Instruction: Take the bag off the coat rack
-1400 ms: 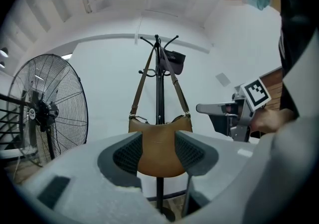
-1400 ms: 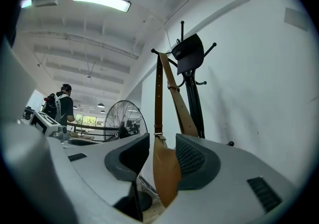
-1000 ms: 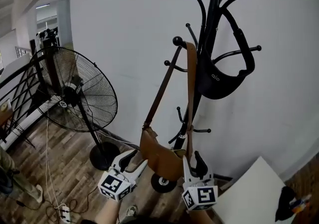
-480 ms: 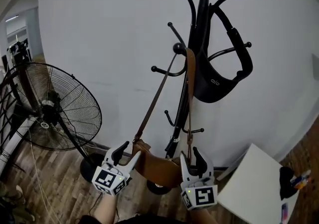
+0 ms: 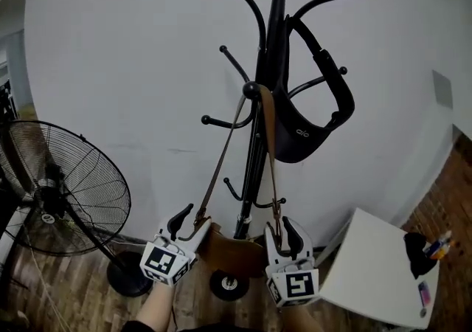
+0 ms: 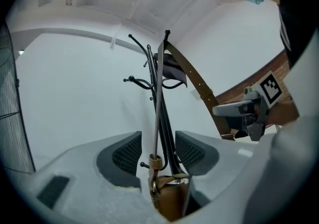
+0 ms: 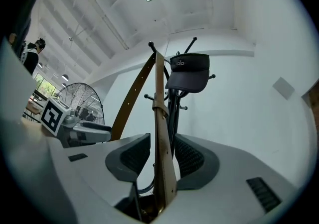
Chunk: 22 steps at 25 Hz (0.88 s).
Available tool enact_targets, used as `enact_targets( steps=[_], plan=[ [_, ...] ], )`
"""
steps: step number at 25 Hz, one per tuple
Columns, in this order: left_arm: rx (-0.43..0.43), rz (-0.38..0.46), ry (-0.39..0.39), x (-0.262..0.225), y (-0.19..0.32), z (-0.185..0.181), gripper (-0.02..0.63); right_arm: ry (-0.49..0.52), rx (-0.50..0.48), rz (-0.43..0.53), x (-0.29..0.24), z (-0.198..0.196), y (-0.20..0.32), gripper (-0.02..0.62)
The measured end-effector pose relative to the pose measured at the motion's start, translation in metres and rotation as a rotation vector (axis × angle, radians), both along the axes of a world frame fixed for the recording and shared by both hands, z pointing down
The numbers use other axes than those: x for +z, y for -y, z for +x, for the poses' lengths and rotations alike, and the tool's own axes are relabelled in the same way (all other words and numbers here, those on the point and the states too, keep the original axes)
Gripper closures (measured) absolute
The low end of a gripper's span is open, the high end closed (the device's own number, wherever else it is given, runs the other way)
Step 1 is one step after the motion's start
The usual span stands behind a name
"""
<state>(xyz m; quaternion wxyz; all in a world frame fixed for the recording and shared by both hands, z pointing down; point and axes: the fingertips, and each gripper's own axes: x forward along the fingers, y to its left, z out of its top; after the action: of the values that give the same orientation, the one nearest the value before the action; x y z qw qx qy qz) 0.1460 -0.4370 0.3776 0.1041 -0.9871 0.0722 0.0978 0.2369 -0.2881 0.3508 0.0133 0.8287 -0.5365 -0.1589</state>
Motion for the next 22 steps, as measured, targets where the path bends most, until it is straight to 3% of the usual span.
enact_targets(
  steps=[5,7,9,22],
  plan=[
    [0.065,0.032,-0.025,-0.013,-0.002,0.015,0.401,-0.001,0.049,0.005,-0.001,0.006,-0.001,0.485],
    [0.072,0.046,-0.044,-0.018,-0.003,0.015,0.469,-0.012,0.064,0.006,-0.002,0.005,-0.003,0.511],
    [0.068,0.063,-0.052,-0.02,-0.004,0.014,0.587,-0.029,0.076,-0.001,-0.004,0.004,-0.005,0.549],
    [0.088,0.056,-0.01,-0.016,-0.008,0.014,0.59,-0.017,0.043,-0.018,-0.003,0.0,-0.004,0.568]
  ],
)
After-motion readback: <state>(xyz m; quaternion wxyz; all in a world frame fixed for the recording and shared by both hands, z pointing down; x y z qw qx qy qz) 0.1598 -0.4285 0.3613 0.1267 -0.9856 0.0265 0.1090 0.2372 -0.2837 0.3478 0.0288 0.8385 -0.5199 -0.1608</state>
